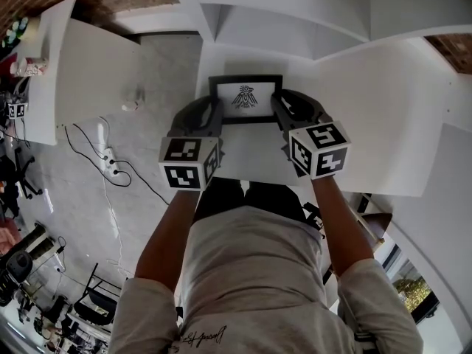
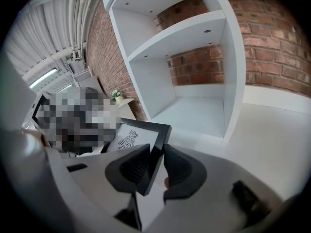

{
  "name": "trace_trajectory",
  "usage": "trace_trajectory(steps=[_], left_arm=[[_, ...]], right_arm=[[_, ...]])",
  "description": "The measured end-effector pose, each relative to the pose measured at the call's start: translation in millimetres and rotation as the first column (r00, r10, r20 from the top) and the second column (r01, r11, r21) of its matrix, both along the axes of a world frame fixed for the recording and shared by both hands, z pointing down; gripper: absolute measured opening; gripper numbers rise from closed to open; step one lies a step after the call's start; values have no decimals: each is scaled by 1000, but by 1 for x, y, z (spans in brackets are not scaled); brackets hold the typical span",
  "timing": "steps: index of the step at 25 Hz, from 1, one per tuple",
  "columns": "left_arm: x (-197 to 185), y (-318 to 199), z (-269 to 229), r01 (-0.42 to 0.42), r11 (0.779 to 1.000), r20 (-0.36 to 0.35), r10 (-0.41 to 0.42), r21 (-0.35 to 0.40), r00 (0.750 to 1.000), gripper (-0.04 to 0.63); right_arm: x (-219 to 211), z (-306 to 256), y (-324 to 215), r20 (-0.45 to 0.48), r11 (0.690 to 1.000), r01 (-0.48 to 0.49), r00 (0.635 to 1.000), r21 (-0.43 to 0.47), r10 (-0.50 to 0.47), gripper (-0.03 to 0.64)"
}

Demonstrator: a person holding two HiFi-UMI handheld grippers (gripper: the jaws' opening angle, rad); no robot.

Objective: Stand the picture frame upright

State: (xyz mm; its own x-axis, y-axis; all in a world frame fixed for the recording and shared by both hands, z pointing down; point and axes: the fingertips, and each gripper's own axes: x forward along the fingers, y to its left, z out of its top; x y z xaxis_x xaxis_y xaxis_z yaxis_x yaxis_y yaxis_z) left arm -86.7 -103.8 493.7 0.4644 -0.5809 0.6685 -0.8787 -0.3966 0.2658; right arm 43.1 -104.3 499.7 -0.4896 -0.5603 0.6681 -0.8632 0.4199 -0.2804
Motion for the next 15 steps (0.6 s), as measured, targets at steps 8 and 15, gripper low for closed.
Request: trace_trajectory(steps=[8,15], left_arm=[[-19,-33,-15,2,998,-10,-2,63,1000,89],[-30,-57,-24,1,995,-12,1,99,1000,89]], right_arm=[[-19,-13,-34,4,998,-4,1000,69,3,101],[-30,-22,-58,2,994,-12,1000,113,12,101]])
